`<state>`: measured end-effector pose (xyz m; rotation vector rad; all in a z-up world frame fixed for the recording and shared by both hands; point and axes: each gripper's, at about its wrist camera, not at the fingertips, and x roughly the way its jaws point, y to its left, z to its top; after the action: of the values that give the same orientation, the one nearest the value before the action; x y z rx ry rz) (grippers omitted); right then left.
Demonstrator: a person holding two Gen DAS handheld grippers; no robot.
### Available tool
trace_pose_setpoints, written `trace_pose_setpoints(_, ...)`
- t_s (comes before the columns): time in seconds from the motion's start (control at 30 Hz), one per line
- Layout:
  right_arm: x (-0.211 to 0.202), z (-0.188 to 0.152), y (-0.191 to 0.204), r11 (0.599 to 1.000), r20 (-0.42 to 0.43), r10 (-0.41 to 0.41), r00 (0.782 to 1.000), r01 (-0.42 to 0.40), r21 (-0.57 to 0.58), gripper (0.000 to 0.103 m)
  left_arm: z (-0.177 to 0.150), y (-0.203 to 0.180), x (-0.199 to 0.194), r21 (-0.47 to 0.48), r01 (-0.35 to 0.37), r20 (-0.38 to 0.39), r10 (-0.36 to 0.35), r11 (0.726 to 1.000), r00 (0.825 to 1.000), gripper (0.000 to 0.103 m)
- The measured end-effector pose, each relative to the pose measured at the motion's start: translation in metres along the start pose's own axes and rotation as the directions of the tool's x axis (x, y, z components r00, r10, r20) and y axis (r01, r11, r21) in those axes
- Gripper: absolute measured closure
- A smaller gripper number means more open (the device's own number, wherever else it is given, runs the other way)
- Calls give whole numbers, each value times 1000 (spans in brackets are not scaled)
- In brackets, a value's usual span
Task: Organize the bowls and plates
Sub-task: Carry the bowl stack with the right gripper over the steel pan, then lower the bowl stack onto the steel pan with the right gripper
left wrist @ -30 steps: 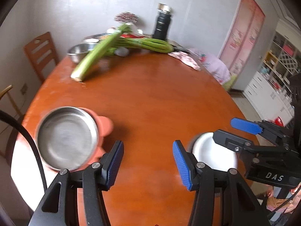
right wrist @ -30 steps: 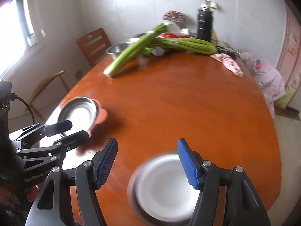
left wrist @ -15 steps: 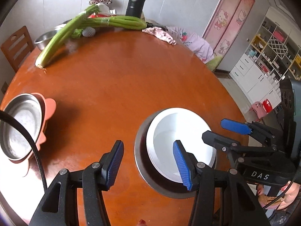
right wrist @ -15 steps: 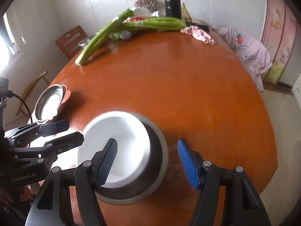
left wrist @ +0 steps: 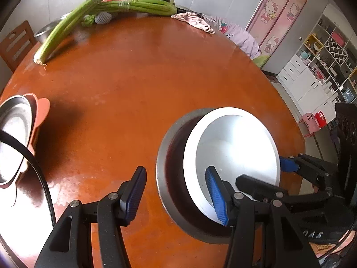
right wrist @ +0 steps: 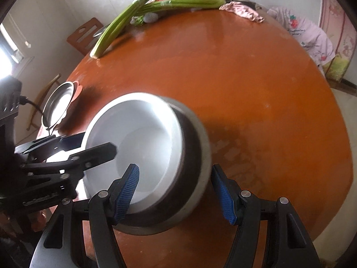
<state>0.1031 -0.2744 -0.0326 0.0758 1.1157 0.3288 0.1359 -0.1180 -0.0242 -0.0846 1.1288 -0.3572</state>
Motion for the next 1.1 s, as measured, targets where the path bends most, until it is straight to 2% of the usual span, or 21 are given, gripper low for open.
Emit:
trace_pose_setpoints(0.13,2,-1,4,1000,-7,18,1000,-19,-11,35,0,3,6,-20,23,-14,-23,1000,1000,49)
trace_pose_setpoints(0.27,0,0,2,999,11,53,999,-53,-4,35,1,6,10,-36,79,-19,-79,996,997,55)
trace_pose_setpoints(0.6,-2,11,19,997,23,73,997,-72,-30,35,3,22,-5,-60,52,21,-51,997,998,55)
trace_pose_setpoints(1.1,6,46,103,975,40,151,988,-142,-172,35,-4,96,-66,-177,-32,135,57,984,989,55)
